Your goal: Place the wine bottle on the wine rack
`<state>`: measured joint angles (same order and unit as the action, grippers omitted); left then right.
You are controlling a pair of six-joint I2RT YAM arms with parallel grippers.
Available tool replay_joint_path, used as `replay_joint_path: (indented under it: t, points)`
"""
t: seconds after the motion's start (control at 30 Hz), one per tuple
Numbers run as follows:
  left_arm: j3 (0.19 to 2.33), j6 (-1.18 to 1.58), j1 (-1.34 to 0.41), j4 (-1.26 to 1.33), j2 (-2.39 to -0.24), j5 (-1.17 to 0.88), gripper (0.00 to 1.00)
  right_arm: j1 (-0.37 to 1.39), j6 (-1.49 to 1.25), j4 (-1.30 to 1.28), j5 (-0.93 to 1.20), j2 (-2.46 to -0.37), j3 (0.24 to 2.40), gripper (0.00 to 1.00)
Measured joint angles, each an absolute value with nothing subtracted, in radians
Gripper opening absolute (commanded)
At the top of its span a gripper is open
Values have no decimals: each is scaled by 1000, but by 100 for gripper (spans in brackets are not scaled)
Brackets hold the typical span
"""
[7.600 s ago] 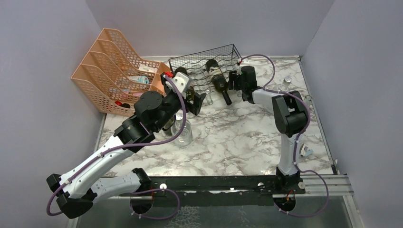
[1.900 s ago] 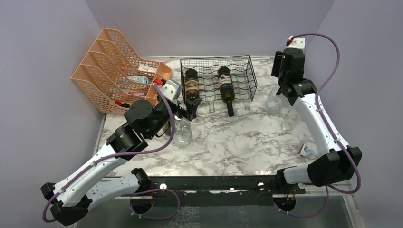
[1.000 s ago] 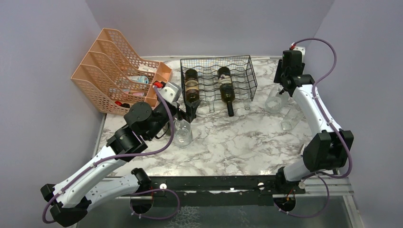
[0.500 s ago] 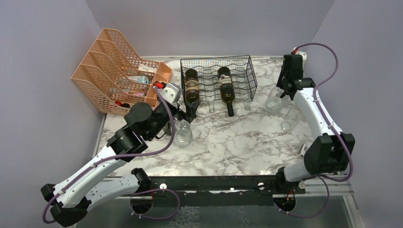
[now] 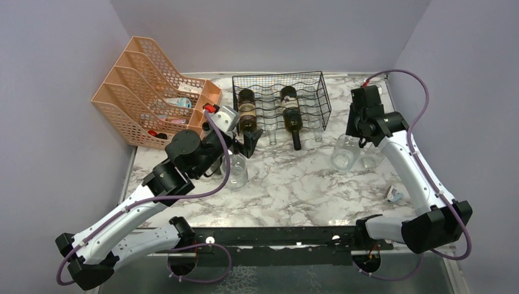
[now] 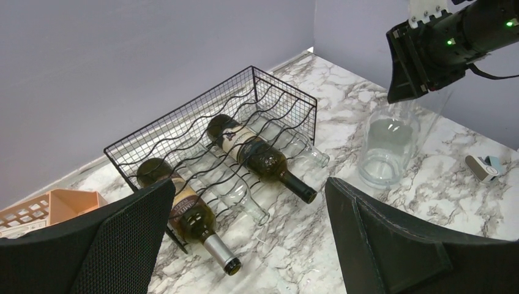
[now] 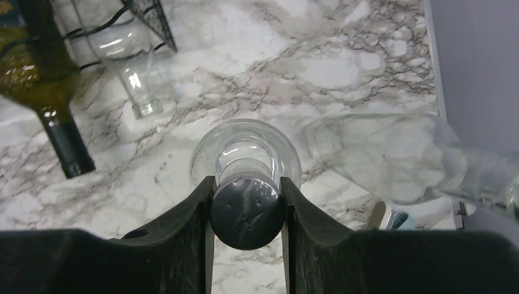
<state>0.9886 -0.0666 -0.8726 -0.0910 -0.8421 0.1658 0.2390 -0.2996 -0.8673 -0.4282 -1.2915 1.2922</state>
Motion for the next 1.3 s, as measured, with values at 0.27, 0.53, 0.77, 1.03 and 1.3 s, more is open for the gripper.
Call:
replay_joint_path:
  t: [0.27,0.53,0.77,1.03,1.3]
  points:
    - [989,-60,-873,-77,-857,165,99,443,-360,-986,-392,-1211,1282,1]
    - [989,-45,-873,-71,-902,165,99,698,-430,-982,-375,-1225,1275,1]
    - [989,-41,-873,-70,-904,190,99,844,-442,-855,-343,-1312,1308,1]
    - [989,-41,-873,-70,-904,211,99,876,-420,-570,-305,-1312,1208,1]
    - [989,-35,-873,-70,-904,218,99,938,-395,-325,-352,-1118,945,1]
